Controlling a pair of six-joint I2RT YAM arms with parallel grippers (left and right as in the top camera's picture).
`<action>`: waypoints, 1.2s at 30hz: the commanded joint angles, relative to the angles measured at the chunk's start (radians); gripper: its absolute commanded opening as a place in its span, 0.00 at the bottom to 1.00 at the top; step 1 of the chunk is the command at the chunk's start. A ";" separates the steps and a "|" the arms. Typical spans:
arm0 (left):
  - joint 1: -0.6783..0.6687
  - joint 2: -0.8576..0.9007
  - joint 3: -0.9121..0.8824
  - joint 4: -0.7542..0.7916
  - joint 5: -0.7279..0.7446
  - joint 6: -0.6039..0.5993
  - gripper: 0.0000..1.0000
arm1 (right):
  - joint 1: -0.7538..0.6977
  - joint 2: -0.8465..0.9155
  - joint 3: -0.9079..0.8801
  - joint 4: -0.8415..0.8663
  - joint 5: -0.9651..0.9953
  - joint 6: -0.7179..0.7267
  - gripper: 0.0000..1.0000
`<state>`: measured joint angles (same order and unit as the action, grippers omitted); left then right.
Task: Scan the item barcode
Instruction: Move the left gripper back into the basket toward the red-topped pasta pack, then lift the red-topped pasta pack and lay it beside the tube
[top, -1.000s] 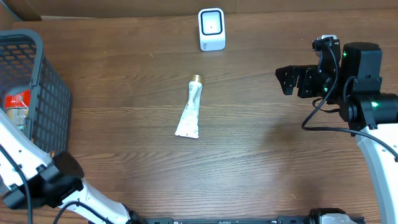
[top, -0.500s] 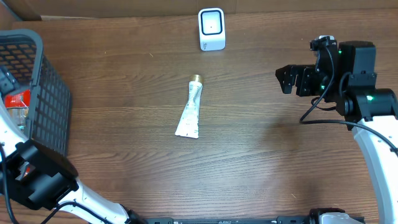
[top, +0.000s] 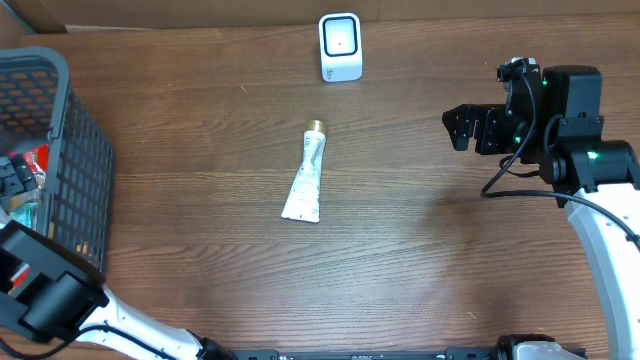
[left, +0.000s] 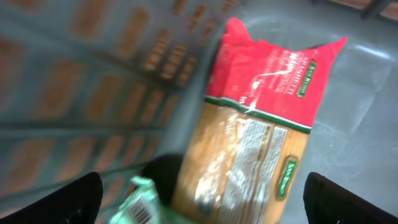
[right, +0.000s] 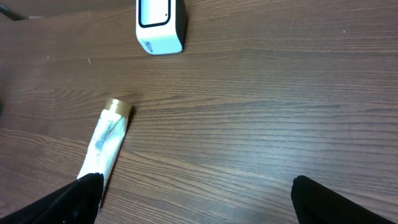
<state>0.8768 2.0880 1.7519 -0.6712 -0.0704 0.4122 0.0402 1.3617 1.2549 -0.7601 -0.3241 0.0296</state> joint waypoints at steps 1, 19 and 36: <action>-0.005 0.057 -0.020 0.007 0.034 0.040 0.92 | 0.005 -0.003 0.027 0.002 0.009 -0.003 0.99; -0.008 0.263 -0.021 -0.103 0.018 -0.038 0.34 | 0.005 -0.003 0.027 0.002 0.009 -0.003 0.99; -0.136 0.061 0.289 -0.198 0.019 -0.096 0.04 | 0.005 -0.003 0.027 0.006 0.009 -0.003 0.99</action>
<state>0.7967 2.2444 1.9228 -0.8795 -0.0814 0.3511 0.0402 1.3617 1.2549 -0.7593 -0.3241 0.0299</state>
